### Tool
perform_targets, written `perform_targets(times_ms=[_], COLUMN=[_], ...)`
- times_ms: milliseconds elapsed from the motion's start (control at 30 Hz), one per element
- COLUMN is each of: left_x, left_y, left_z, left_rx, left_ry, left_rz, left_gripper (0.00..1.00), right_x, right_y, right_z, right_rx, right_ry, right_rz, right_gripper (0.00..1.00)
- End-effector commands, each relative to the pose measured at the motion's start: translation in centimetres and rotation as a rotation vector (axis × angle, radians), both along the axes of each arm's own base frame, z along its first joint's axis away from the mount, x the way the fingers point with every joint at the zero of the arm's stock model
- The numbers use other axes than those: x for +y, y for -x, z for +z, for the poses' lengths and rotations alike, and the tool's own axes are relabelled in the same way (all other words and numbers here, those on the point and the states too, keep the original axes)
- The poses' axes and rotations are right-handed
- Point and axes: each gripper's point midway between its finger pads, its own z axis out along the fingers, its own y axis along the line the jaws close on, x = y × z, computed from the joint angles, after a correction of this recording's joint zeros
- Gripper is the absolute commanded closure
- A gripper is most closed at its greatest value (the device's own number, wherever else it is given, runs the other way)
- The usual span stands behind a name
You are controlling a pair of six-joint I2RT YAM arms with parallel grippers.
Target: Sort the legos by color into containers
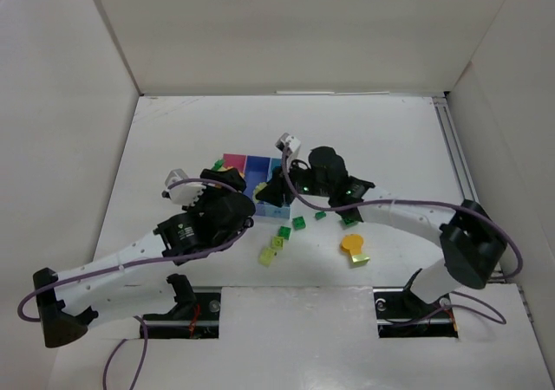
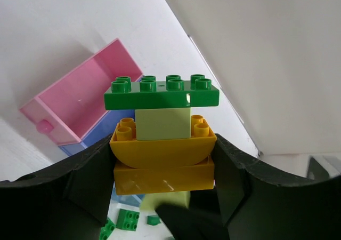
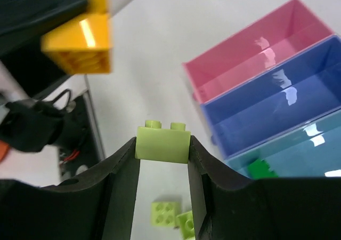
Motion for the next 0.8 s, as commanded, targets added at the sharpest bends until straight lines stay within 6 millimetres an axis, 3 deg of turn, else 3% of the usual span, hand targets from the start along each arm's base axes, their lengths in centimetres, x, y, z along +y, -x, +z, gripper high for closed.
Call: perform_targets(times_ms=[0, 33, 100, 133, 200, 367, 433, 533, 633, 667, 700, 767], left_x=[1.5, 1.6, 1.3, 1.2, 1.3, 1.0, 1.0, 1.0, 0.8, 0.8, 0.8, 0.3], left_y=[0.2, 0.2, 0.3, 0.4, 0.6, 0.7, 0.7, 0.7, 0.7, 0.7, 0.7, 0.6], left_z=[1.2, 0.8, 0.5, 0.4, 0.3, 0.1, 0.0, 0.0, -0.2, -0.3, -0.3, 0.1], left_rx=[-0.015, -0.010, 0.008, 0.013, 0.022, 0.037, 0.039, 0.039, 0.049, 0.049, 0.049, 0.050], left_ry=[0.018, 0.009, 0.008, 0.011, 0.006, 0.004, -0.006, -0.006, -0.011, -0.011, -0.011, 0.014], left_rz=[0.046, 0.046, 0.031, 0.024, 0.014, -0.004, -0.007, -0.007, -0.014, -0.014, -0.014, -0.029], left_gripper=[0.66, 0.66, 0.66, 0.66, 0.66, 0.66, 0.66, 0.66, 0.66, 0.66, 0.66, 0.66], right_x=[2.3, 3.0, 4.1, 4.4, 5.0, 4.3, 4.1, 4.2, 4.4, 4.6, 4.4, 4.2], right_y=[-3.1, -4.1, -5.8, -6.4, -7.1, -8.6, -9.0, -8.9, -8.5, -8.1, -7.7, -6.8], right_z=[1.3, -0.8, -0.8, -2.7, -3.1, -6.0, -6.6, -6.4, -6.3, -5.7, -6.2, -4.9], right_rx=[-0.094, -0.079, -0.098, -0.082, -0.076, -0.086, -0.104, -0.115, -0.134, -0.137, -0.139, -0.170], right_ry=[0.020, 0.058, 0.064, 0.104, 0.116, 0.199, 0.221, 0.223, 0.224, 0.207, 0.222, 0.203], right_rz=[-0.028, -0.037, -0.069, -0.074, -0.084, -0.149, -0.155, -0.143, -0.101, -0.079, -0.058, -0.023], right_gripper=[0.85, 0.85, 0.85, 0.85, 0.83, 0.75, 0.66, 0.57, 0.40, 0.39, 0.39, 0.32])
